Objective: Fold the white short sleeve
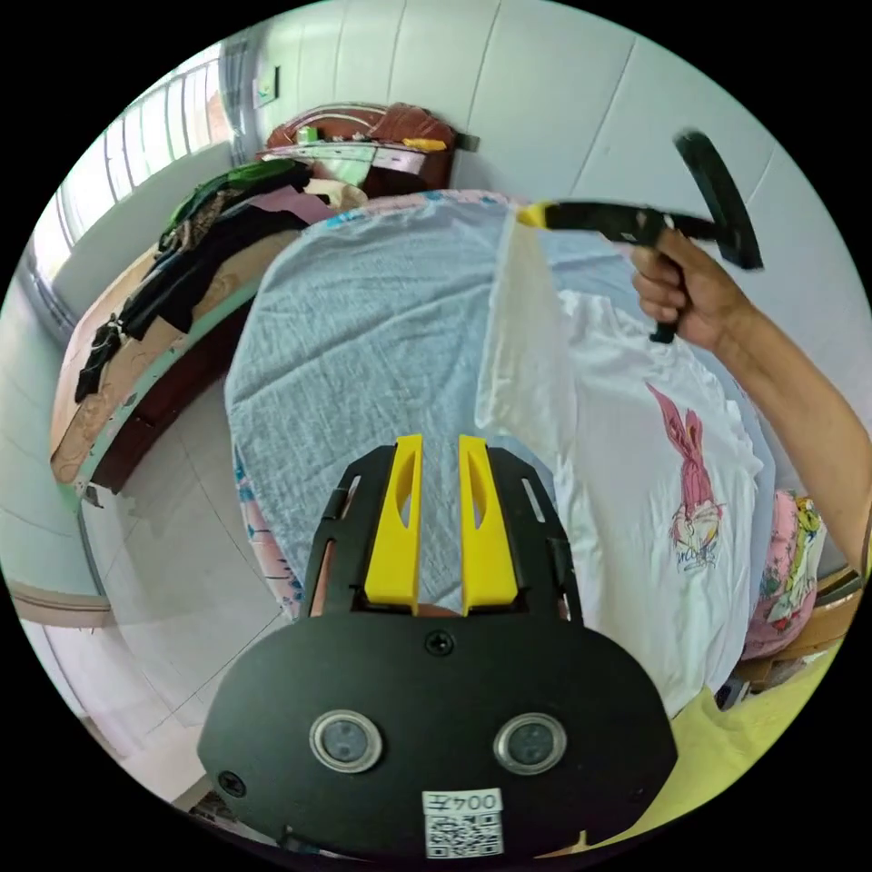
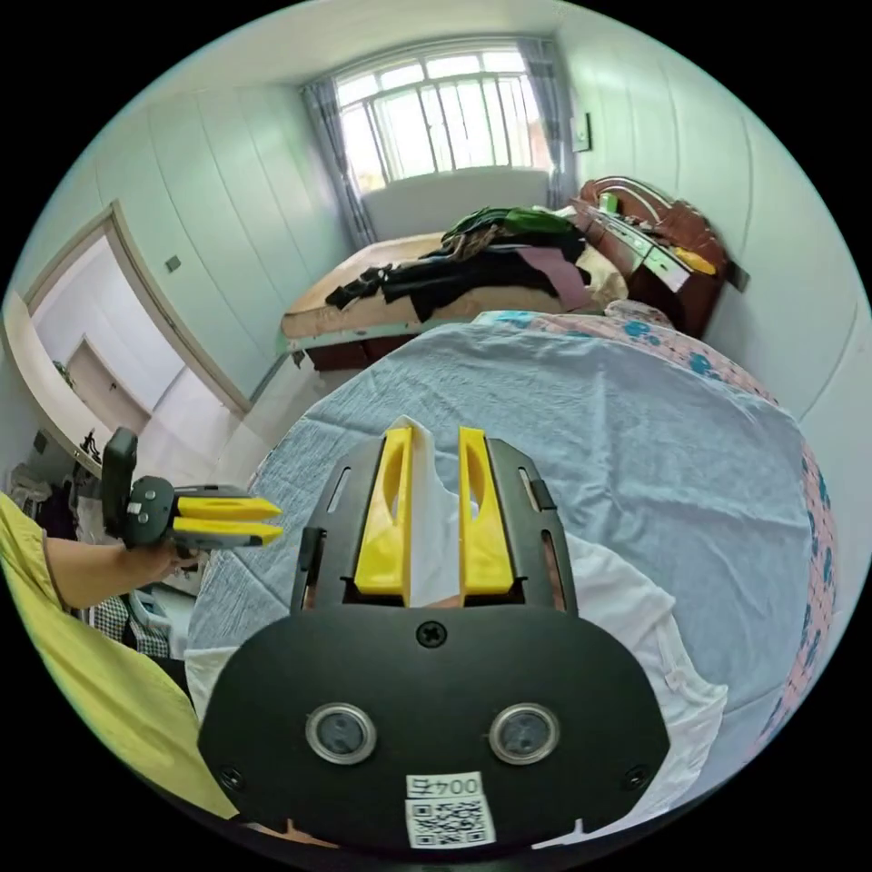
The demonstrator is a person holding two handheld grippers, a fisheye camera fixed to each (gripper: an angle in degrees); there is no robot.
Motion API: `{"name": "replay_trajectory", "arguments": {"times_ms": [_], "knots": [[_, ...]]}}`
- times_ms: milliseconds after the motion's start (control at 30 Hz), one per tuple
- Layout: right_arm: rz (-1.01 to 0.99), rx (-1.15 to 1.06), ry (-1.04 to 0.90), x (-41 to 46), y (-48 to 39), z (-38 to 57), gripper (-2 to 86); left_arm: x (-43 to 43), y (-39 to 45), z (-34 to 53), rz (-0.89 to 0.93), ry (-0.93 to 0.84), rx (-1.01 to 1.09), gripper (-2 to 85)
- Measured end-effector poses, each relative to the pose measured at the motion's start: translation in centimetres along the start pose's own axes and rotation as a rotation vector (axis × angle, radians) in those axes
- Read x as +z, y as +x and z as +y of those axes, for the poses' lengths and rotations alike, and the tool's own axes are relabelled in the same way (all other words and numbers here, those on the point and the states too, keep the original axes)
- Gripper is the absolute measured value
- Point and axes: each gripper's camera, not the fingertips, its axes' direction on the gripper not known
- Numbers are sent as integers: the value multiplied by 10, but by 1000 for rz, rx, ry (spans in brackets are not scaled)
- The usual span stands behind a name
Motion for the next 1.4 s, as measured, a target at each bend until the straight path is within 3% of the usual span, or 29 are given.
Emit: {"name": "replay_trajectory", "arguments": {"times_ms": [200, 367, 467, 800, 867, 900, 967, 1200, 1400], "knots": [[-34, 106, -14, -23, 37, 38, 102, 8, 15, -7, 144, 3, 101, 76], [-76, 119, -22, -12, 35, 36, 97, 30, 20, 8, 154, -87, 161, 83], [-58, 73, -68, 4, 29, 23, 97, 29, 28, 8, 147, -50, 224, 84], [142, -109, -468, 109, 18, -51, 115, 51, 37, -10, 192, -76, 338, 82], [146, -80, -548, 123, 23, -58, 100, 55, 39, -10, 213, -92, 349, 62], [131, -90, -584, 129, 23, -60, 52, 51, 40, -8, 209, -78, 351, 43], [95, -105, -605, 129, 21, -63, 18, 39, 40, -5, 214, -43, 337, 26], [-43, -105, -369, 105, -2, -87, 1, -15, 24, 18, 166, 37, 135, 8], [-38, -147, -485, 185, -36, -77, 14, 12, 27, 36, 135, -54, 66, 7]]}}
